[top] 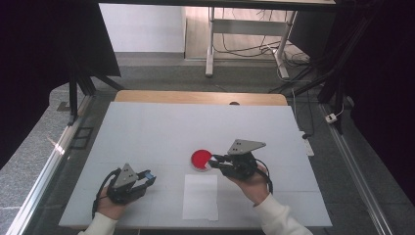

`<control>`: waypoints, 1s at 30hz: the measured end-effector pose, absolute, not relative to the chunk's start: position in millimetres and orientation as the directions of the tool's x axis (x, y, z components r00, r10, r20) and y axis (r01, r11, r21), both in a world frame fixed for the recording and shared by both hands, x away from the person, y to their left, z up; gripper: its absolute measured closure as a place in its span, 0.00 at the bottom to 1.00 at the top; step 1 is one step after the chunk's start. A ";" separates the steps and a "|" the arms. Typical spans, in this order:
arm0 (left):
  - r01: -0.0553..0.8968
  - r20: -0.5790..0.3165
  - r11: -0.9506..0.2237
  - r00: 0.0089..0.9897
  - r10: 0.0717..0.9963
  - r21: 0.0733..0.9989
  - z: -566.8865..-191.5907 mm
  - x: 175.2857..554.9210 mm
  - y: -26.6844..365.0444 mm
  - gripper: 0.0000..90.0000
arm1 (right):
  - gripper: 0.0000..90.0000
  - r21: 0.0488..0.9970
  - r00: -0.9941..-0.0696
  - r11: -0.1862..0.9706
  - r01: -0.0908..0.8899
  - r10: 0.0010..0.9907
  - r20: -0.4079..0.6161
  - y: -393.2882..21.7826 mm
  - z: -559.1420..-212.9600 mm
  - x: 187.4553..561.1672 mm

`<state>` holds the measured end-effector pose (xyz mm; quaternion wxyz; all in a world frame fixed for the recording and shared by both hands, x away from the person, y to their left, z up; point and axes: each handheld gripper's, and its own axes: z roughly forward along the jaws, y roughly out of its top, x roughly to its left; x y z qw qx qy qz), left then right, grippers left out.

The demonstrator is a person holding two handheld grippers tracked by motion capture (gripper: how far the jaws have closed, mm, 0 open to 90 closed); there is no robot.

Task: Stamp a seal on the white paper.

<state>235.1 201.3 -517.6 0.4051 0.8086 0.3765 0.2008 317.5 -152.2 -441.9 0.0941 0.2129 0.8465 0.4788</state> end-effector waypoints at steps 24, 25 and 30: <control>0.449 0.015 -0.388 0.639 0.769 0.805 -518.2 235.3 200.0 0.72 | 0.83 0.809 -0.926 0.532 0.250 0.375 0.039 -135.8 -454.2 295.9; 0.449 0.015 -0.389 0.639 0.769 0.805 -518.3 235.3 199.9 0.72 | 0.83 0.808 -0.927 0.534 0.249 0.372 0.040 -135.2 -455.0 295.0; 0.449 0.014 -0.387 0.638 0.770 0.805 -518.4 235.4 200.2 0.72 | 0.83 0.791 -0.935 0.567 0.230 0.353 0.019 -131.2 -459.4 290.9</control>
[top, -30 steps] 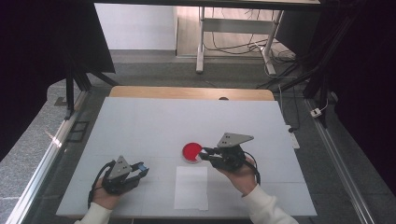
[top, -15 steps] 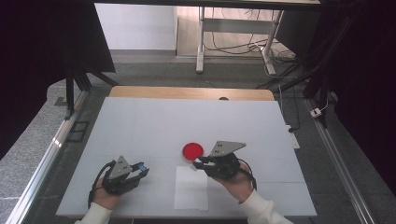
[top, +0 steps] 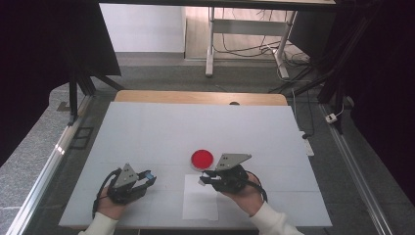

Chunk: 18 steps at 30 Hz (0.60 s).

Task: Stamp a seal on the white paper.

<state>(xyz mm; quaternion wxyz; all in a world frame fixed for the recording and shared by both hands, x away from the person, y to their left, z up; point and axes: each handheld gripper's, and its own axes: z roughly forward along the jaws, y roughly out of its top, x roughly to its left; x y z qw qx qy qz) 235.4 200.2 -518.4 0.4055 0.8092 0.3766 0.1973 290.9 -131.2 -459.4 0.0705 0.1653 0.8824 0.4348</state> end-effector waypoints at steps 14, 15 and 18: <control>0.449 0.016 -0.391 0.640 0.768 0.804 -518.5 235.3 199.8 0.72 | 0.83 0.746 -0.946 0.631 0.213 0.325 -0.005 -123.9 -473.9 289.4; 0.449 0.017 -0.392 0.640 0.768 0.803 -518.5 235.3 199.8 0.72 | 0.83 0.741 -0.946 0.637 0.213 0.324 -0.006 -123.1 -475.3 289.4; 0.448 0.016 -0.391 0.641 0.767 0.804 -518.4 235.2 200.0 0.72 | 0.83 0.732 -0.949 0.650 0.206 0.315 -0.013 -121.4 -478.5 289.8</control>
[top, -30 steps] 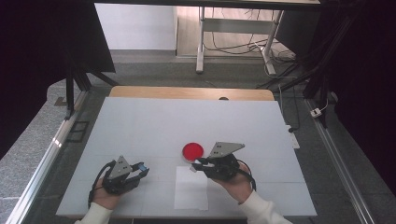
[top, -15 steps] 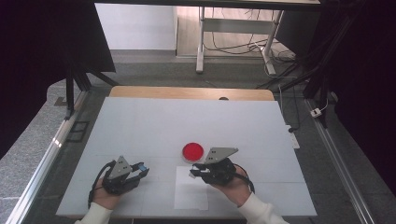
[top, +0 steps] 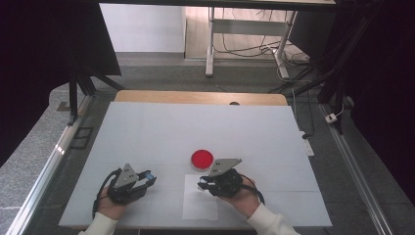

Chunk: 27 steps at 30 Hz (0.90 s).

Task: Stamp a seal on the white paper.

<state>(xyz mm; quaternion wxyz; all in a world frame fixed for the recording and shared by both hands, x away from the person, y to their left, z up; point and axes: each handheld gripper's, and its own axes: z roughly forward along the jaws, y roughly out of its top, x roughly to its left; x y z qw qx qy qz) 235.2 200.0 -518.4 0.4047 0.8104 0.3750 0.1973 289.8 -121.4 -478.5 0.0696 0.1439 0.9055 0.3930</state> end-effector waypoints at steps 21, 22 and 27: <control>0.447 0.018 -0.394 0.642 0.766 0.803 -518.3 234.9 200.0 0.72 | 0.83 0.704 -0.953 0.686 0.185 0.301 -0.043 -114.7 -489.5 290.9; 0.447 0.018 -0.394 0.642 0.766 0.803 -518.3 234.9 200.0 0.72 | 0.83 0.703 -0.953 0.687 0.185 0.299 -0.042 -114.4 -489.9 290.8; 0.447 0.019 -0.395 0.643 0.766 0.803 -518.3 234.9 199.9 0.72 | 0.83 0.699 -0.953 0.692 0.182 0.300 -0.049 -113.5 -491.4 290.4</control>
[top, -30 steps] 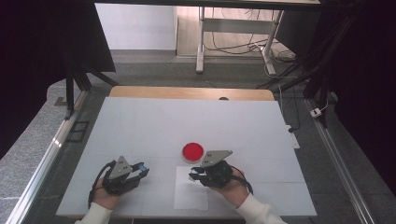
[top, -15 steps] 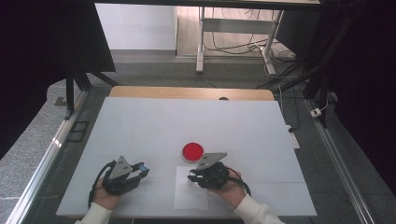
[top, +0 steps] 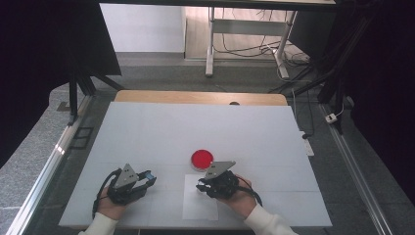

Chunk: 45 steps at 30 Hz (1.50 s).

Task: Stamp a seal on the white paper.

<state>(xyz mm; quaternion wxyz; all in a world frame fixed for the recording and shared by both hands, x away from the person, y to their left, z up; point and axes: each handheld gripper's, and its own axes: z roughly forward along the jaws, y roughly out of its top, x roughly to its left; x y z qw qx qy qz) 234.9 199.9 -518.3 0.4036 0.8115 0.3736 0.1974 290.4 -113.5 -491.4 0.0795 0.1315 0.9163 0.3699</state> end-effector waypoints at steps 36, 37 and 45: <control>0.446 0.022 -0.398 0.642 0.766 0.802 -518.4 234.6 200.0 0.72 | 0.84 0.657 -0.954 0.734 0.173 0.291 -0.074 -108.2 -500.2 289.2; 0.446 0.022 -0.398 0.643 0.766 0.802 -518.4 234.6 200.0 0.72 | 0.84 0.661 -0.953 0.729 0.177 0.294 -0.069 -108.0 -501.3 289.2; 0.446 0.025 -0.402 0.644 0.765 0.800 -518.2 234.4 198.7 0.72 | 0.84 0.639 -0.955 0.748 0.178 0.289 -0.073 -105.4 -500.0 290.0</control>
